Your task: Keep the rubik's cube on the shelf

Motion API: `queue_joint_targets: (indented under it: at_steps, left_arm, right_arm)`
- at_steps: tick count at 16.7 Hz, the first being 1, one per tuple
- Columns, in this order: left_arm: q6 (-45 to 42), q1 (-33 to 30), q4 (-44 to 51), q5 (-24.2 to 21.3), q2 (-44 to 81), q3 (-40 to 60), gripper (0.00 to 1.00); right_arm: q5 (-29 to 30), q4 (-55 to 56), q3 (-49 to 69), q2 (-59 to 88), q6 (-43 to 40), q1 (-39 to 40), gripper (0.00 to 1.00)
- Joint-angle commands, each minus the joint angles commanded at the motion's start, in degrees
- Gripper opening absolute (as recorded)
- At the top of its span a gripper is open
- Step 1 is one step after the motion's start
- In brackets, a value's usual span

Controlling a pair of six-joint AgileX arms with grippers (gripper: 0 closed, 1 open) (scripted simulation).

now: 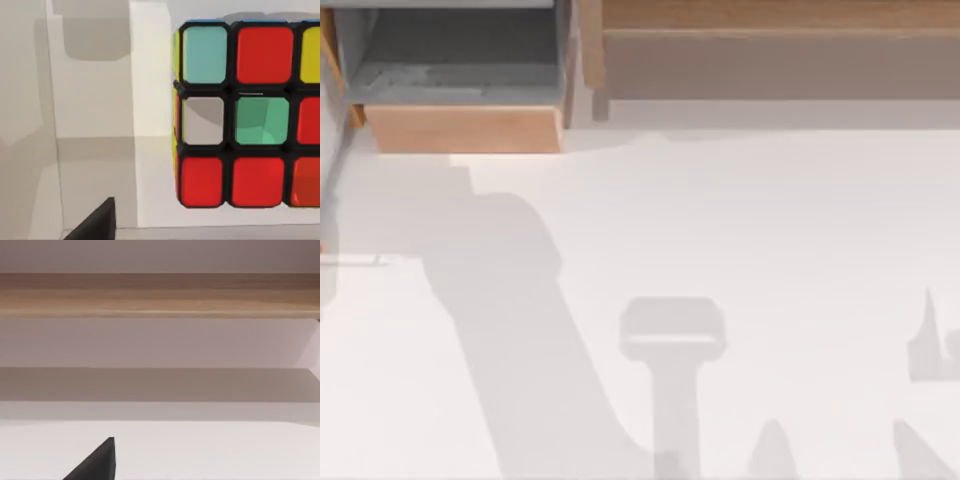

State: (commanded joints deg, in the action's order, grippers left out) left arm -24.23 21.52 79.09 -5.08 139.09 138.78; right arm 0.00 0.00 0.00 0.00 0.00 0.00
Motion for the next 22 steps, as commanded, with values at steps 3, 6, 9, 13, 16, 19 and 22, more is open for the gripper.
queue_joint_targets:
  at_steps: [3, 6, 9, 13, 16, 19, 22]
  left_arm:
    - [-4.1, 4.0, 3.1, -0.7, -2.5, 0.5, 1.00]
    - [-8.1, 8.0, 6.5, -1.4, -5.6, 0.3, 1.00]
    - [-7.8, 7.9, 7.0, -1.3, -6.9, -0.6, 1.00]
    - [-2.5, 2.4, 1.1, -0.5, -3.1, -2.2, 1.00]
    - [0.7, -1.0, -6.5, 0.1, 2.0, -4.2, 1.00]
    - [2.0, -2.1, -10.4, 0.3, 5.4, -5.0, 1.00]
    - [2.0, -2.1, -10.5, 0.3, 5.5, -5.0, 1.00]
  right_arm:
    - [0.0, 0.0, 0.0, 0.0, 0.0, 0.0, 1.00]
    - [0.0, 0.0, 0.0, 0.0, 0.0, 0.0, 1.00]
    - [0.0, 0.0, 0.0, 0.0, 0.0, 0.0, 1.00]
    - [0.0, 0.0, 0.0, 0.0, 0.0, 0.0, 1.00]
    - [0.0, 0.0, 0.0, 0.0, 0.0, 0.0, 1.00]
    - [0.0, 0.0, 0.0, 0.0, 0.0, 0.0, 1.00]
    - [0.0, 0.0, 0.0, 0.0, 0.0, 0.0, 1.00]
